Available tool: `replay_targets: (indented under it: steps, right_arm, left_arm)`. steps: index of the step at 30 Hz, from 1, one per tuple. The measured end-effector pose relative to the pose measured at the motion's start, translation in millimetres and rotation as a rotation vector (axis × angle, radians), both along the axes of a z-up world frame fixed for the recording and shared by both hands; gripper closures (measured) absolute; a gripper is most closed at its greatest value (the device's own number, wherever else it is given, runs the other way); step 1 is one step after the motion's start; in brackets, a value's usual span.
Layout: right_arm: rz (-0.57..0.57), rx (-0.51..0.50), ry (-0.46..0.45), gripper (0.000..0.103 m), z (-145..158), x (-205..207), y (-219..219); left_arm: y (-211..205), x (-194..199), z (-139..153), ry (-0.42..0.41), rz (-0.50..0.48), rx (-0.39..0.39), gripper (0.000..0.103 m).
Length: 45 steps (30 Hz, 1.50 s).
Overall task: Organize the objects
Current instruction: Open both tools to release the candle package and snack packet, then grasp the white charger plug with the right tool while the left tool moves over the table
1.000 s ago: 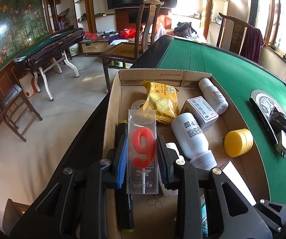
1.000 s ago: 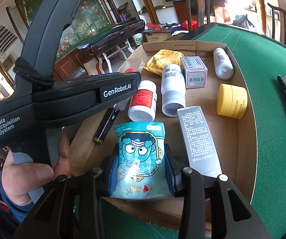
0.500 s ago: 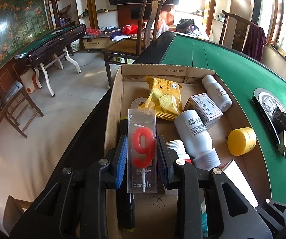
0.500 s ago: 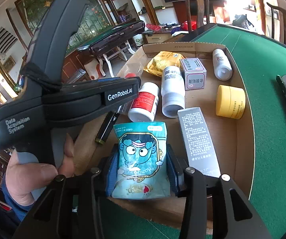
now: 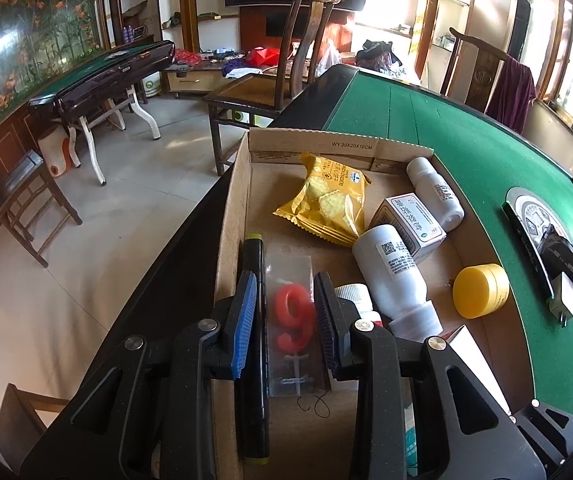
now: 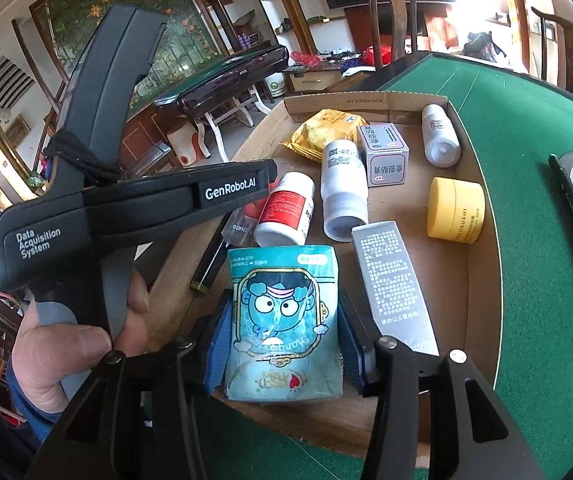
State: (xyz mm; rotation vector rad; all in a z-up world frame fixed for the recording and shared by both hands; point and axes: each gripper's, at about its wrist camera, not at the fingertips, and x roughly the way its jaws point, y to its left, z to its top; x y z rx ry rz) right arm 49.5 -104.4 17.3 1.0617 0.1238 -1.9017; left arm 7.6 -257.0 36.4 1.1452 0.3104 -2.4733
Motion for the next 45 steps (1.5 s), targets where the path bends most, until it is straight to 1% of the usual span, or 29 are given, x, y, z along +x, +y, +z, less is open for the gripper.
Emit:
replay_targets:
  steps: [2,4,6,8,10,13,17,19,21,24,26,29,31,32,33,34,36,38,39,41,43,45]
  right_arm:
    - [-0.003,-0.011,0.002,0.052,1.9,-0.5,2.0]
    - [-0.004,-0.004,0.023,0.051,3.3,1.1,1.0]
    - [-0.002,0.009,0.035,0.044,2.7,3.1,-0.8]
    - [-0.001,0.007,0.037,0.043,3.6,4.2,0.2]
    - [-0.016,-0.042,0.055,0.043,11.8,3.7,7.7]
    - [-0.044,-0.094,0.077,0.043,22.4,0.9,19.6]
    - [-0.098,-0.126,0.078,0.043,29.6,-6.9,34.2]
    - [-0.127,-0.144,0.067,0.043,33.6,-13.0,45.9]
    - [-0.173,-0.156,0.074,0.043,39.0,-18.9,58.7]
    - [-0.268,-0.136,0.103,0.043,47.6,-30.8,87.6]
    - [-0.344,-0.12,0.097,0.043,47.5,-44.3,112.5]
    - [-0.452,-0.046,0.042,0.043,37.4,-71.1,142.3]
    - [-0.498,-0.034,0.001,0.043,28.1,-82.6,156.9]
    - [-0.529,-0.004,-0.015,0.043,24.0,-88.2,161.7]
    - [-0.568,0.011,-0.03,0.043,19.9,-93.7,165.6]
    - [-0.581,0.012,-0.041,0.043,17.3,-96.2,170.7]
    - [-0.614,0.074,-0.043,0.043,12.9,-101.9,170.0]
    - [-0.65,0.108,-0.023,0.043,8.1,-108.0,169.6]
    - [-0.677,0.143,-0.016,0.043,6.2,-111.4,167.9]
    - [-0.698,0.144,-0.019,0.043,2.6,-117.8,167.3]
    - [-0.725,0.176,-0.013,0.043,-1.8,-125.4,165.3]
    - [-0.742,0.176,-0.02,0.045,-5.3,-131.1,165.0]
  left_arm:
    - [-0.4,0.2,0.8,0.003,0.002,0.002,0.073]
    - [-2.1,1.6,2.7,0.016,0.003,0.011,0.073]
    - [-2.9,3.2,4.4,0.028,0.008,0.015,0.073]
    - [-4.1,4.9,6.0,0.04,0.007,0.025,0.073]
    - [-4.3,6.2,7.5,0.053,0.004,0.033,0.073]
    - [-1.5,10.6,13.7,0.101,-0.03,0.061,0.073]
    - [7.6,15.2,22.0,0.157,-0.077,0.053,0.073]
    - [11.9,16.1,23.5,0.168,-0.095,0.046,0.073]
    - [14.3,15.9,25.3,0.181,-0.111,0.053,0.073]
    - [18.1,17.3,29.8,0.206,-0.127,0.048,0.074]
    - [24.0,16.6,33.1,0.207,-0.143,0.047,0.074]
    - [33.6,13.4,37.9,0.201,-0.176,0.074,0.074]
    - [41.5,8.4,39.0,0.18,-0.2,0.096,0.074]
    - [45.0,5.7,39.0,0.169,-0.208,0.108,0.074]
    - [50.2,2.9,39.2,0.16,-0.216,0.109,0.074]
    - [54.9,1.7,39.6,0.157,-0.223,0.101,0.074]
    - [65.2,-1.5,39.6,0.148,-0.239,0.085,0.074]
    - [72.9,-4.1,38.4,0.143,-0.262,0.088,0.074]
    - [74.6,-5.1,37.9,0.141,-0.268,0.087,0.074]
    - [78.8,-7.2,36.9,0.138,-0.278,0.082,0.074]
    - [80.1,-9.4,35.2,0.13,-0.287,0.082,0.074]
    - [82.2,-11.6,33.3,0.122,-0.296,0.082,0.074]
